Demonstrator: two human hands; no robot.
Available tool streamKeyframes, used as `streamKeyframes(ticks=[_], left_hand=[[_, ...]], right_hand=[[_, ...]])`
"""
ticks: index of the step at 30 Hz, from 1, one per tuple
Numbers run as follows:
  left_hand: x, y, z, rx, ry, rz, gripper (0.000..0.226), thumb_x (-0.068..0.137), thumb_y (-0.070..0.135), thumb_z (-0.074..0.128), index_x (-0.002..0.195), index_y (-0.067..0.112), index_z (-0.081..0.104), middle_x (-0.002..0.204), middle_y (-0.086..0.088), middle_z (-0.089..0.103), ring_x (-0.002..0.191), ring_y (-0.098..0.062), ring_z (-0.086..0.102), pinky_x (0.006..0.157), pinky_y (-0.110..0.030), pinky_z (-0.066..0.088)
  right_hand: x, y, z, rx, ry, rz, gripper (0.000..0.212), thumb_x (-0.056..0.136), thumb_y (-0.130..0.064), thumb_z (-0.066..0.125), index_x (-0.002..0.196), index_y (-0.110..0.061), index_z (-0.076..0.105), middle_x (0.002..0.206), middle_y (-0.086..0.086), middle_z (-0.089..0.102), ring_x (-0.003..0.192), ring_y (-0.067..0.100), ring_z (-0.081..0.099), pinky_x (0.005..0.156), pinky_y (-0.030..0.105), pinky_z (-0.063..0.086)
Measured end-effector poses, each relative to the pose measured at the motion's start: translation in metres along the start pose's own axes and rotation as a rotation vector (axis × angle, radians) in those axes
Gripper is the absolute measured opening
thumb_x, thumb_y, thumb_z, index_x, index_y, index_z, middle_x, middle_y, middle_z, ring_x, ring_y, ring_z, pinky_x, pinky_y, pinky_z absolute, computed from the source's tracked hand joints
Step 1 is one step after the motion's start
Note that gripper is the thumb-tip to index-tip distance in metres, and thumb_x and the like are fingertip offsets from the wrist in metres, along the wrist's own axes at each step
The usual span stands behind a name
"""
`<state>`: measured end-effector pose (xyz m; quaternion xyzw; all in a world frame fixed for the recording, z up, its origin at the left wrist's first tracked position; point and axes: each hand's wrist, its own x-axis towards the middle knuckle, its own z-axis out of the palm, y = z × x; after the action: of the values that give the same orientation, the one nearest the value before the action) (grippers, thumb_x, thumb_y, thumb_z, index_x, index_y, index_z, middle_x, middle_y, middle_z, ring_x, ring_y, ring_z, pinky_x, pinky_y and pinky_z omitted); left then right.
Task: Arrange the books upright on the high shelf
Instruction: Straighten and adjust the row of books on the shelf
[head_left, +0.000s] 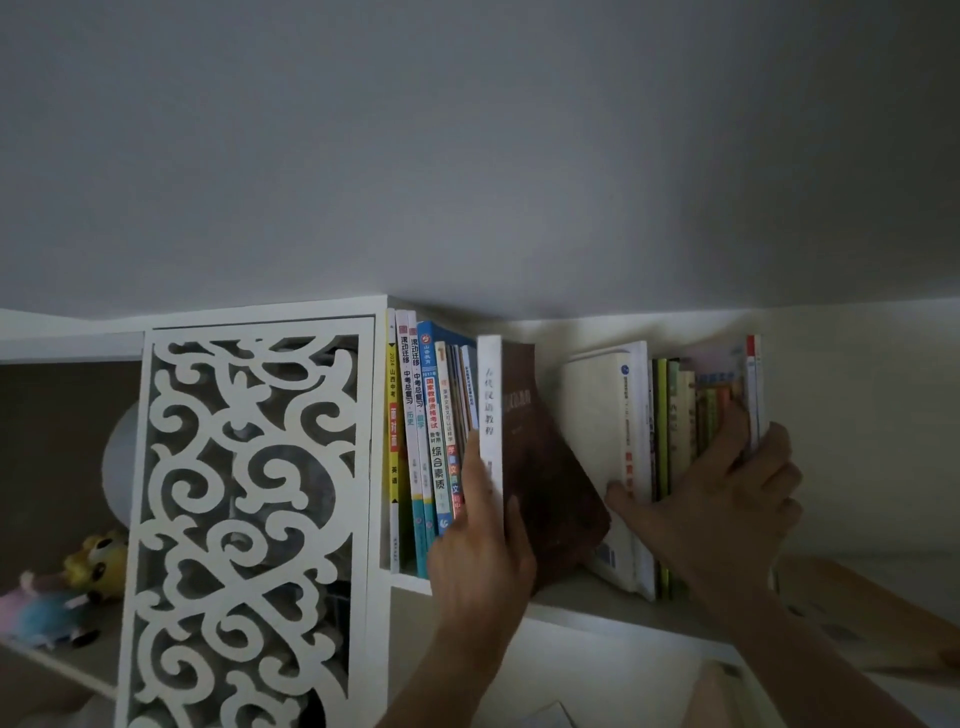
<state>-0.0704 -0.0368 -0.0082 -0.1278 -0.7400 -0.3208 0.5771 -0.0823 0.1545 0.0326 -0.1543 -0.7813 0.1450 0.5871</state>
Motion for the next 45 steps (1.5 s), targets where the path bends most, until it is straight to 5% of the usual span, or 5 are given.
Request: streamKeyframes(ticks=[8, 27, 32, 41, 45], left_hand=[[-0.004, 0.013, -0.002, 0.103, 0.092, 0.004, 0.078, 0.095, 0.028, 0.066, 0.160, 0.019, 0.024, 0.105, -0.008, 0.076, 0.062, -0.009, 0.068, 0.051, -0.027, 0.055], [0.009, 0.024, 0.037, 0.045, -0.107, -0.075, 0.098, 0.082, 0.027, 0.082, 0.158, 0.004, 0.023, 0.091, -0.003, 0.075, 0.047, 0.001, 0.050, 0.046, -0.006, 0.034], [0.019, 0.003, 0.054, 0.070, -0.071, 0.102, 0.088, 0.103, 0.034, 0.052, 0.162, 0.022, -0.011, 0.157, -0.012, 0.041, 0.112, -0.016, 0.067, 0.084, -0.028, 0.059], [0.031, -0.016, 0.046, 0.274, -0.051, 0.243, 0.085, 0.102, 0.062, 0.033, 0.163, 0.010, 0.002, 0.171, -0.008, -0.004, 0.158, -0.025, -0.004, 0.127, -0.043, 0.000], [0.036, -0.026, 0.045, 0.323, -0.081, 0.260, 0.082, 0.105, 0.058, 0.030, 0.162, 0.008, 0.001, 0.171, -0.008, -0.006, 0.158, -0.021, -0.005, 0.128, -0.046, 0.012]], right_hand=[[-0.003, -0.001, 0.003, 0.005, -0.015, -0.040, 0.127, 0.058, -0.082, 0.059, 0.149, 0.000, 0.030, 0.142, 0.033, 0.034, 0.114, 0.048, 0.045, 0.079, 0.055, 0.049], [-0.002, -0.011, 0.005, 0.041, 0.005, 0.006, 0.130, 0.049, -0.076, 0.070, 0.149, -0.001, 0.031, 0.142, 0.030, 0.034, 0.116, 0.048, 0.044, 0.080, 0.056, 0.049], [0.001, 0.002, -0.005, 0.125, -0.060, -0.008, 0.127, 0.059, -0.092, 0.062, 0.152, -0.018, 0.018, 0.148, 0.024, 0.025, 0.122, 0.052, 0.042, 0.085, 0.063, 0.053], [-0.005, -0.014, -0.023, 0.188, -0.119, 0.036, 0.111, 0.059, -0.092, 0.062, 0.151, -0.045, 0.019, 0.119, 0.010, 0.040, 0.086, 0.040, 0.063, 0.068, 0.047, 0.057], [-0.009, -0.049, -0.013, 0.145, -0.121, 0.023, 0.104, 0.060, -0.093, 0.058, 0.146, -0.042, 0.028, 0.110, 0.007, 0.040, 0.085, 0.032, 0.061, 0.067, 0.041, 0.054]])
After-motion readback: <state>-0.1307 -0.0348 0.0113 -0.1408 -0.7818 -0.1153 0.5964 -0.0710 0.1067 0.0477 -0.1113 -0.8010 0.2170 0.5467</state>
